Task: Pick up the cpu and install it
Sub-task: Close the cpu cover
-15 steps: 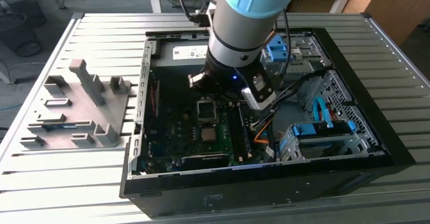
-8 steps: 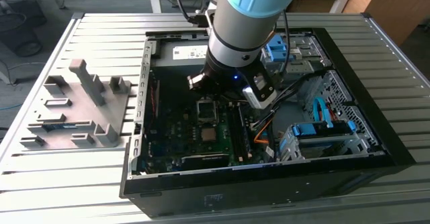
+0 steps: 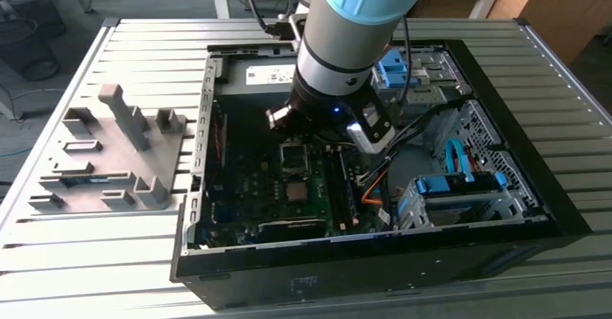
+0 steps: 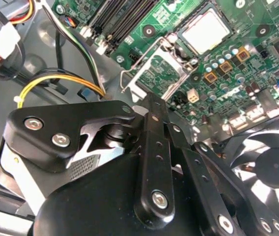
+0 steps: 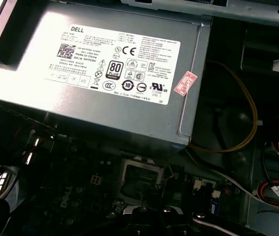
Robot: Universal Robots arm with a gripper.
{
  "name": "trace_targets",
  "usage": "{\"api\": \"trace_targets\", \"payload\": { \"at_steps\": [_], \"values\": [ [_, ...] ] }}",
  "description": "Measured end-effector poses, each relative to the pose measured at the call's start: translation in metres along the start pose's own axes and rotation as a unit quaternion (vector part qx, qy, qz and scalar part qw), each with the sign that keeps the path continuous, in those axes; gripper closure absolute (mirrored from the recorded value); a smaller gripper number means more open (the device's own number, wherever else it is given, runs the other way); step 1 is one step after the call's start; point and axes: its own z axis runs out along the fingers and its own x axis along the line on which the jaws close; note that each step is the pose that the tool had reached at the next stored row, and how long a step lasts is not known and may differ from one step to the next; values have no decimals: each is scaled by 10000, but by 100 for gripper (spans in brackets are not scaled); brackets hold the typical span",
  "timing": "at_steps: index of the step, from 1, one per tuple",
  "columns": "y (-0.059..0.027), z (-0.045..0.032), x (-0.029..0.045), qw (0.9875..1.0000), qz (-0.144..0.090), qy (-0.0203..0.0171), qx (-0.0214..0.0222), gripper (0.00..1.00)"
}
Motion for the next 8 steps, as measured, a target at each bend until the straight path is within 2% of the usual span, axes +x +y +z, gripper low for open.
{"api": "trace_targets", "payload": {
  "at_steps": [8],
  "values": [
    [0,0,0,9998,-185,51,11,90]
  ]
}}
